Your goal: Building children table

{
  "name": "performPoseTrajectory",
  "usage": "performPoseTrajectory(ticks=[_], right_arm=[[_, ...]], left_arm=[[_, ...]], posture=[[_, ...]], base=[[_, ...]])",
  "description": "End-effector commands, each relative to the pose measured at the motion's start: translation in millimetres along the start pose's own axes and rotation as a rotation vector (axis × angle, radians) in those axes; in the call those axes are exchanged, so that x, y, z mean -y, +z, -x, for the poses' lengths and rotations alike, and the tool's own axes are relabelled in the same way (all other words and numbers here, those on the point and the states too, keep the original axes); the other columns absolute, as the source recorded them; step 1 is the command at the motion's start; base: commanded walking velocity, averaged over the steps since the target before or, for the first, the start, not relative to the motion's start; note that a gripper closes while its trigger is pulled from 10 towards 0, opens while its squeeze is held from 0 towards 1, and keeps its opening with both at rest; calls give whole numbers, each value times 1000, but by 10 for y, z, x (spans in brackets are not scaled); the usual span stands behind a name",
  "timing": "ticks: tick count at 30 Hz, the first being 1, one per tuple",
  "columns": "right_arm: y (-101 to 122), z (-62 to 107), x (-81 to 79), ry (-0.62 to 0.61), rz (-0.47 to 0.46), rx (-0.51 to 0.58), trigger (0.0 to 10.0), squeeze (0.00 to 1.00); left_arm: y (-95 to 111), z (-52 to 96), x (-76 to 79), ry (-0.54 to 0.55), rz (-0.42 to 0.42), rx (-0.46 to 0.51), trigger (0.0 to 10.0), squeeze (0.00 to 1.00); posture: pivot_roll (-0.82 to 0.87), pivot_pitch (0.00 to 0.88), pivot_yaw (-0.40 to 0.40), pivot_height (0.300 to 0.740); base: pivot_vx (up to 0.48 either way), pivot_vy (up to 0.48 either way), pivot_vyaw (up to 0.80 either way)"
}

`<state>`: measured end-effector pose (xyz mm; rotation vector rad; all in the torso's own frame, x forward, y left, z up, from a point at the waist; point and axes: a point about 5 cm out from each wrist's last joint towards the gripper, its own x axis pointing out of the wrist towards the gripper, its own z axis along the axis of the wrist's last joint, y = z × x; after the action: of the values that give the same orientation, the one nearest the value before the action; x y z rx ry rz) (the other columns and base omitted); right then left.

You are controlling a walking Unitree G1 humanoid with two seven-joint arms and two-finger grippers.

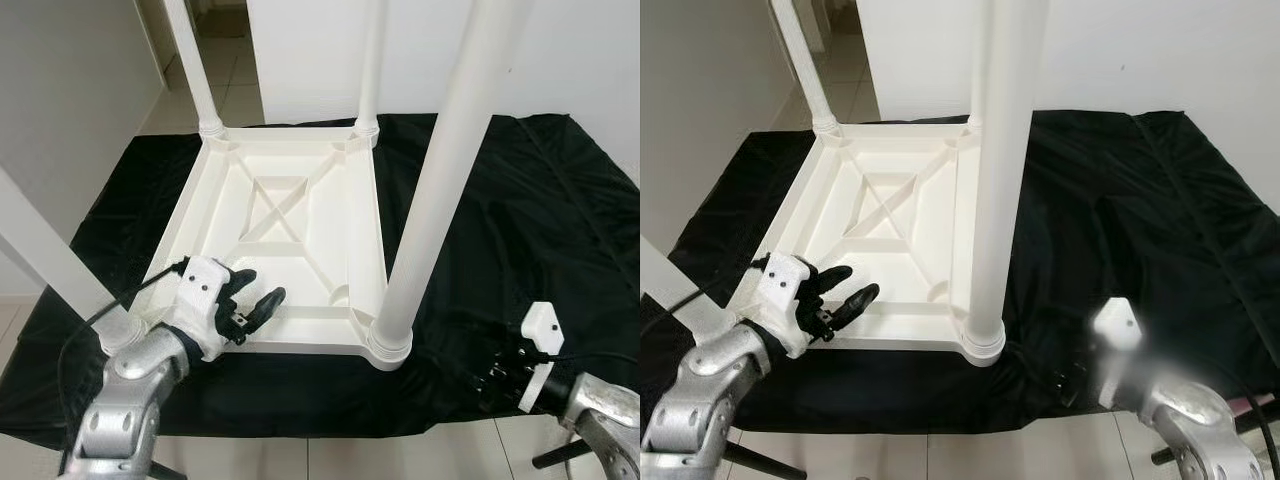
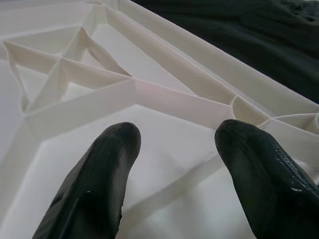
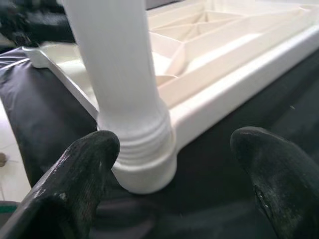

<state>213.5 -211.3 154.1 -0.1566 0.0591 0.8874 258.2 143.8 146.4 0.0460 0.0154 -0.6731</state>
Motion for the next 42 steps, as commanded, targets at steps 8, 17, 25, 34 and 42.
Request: performPoseTrajectory(ticks=[8, 17, 25, 34, 42], right_arm=[[19, -119, -11, 85, 1, -1, 10000, 0], [10, -460, -63, 146, 9, 39, 10000, 0], [-106, -763, -150, 140, -16, 51, 10000, 0], [-79, -862, -53, -46, -59, 123, 10000, 0], [-79, -805, -40, -96, -62, 143, 10000, 0]], left_arm=[[31, -52, 65, 87, 15, 38, 10000, 0], [47, -146, 143, 74, 36, 66, 10000, 0], [93, -248, 280, 17, 32, 113, 10000, 0], [87, -380, 294, 121, 16, 132, 10000, 0], [83, -393, 245, 156, 37, 131, 10000, 0]], posture=[[-54, 31, 66, 740], [-54, 23, 70, 740], [-40, 30, 50, 740], [-40, 25, 27, 740], [-50, 31, 35, 740]], base=[[0, 0, 0], [0, 0, 0], [0, 0, 0], [0, 0, 0], [0, 0, 0]])
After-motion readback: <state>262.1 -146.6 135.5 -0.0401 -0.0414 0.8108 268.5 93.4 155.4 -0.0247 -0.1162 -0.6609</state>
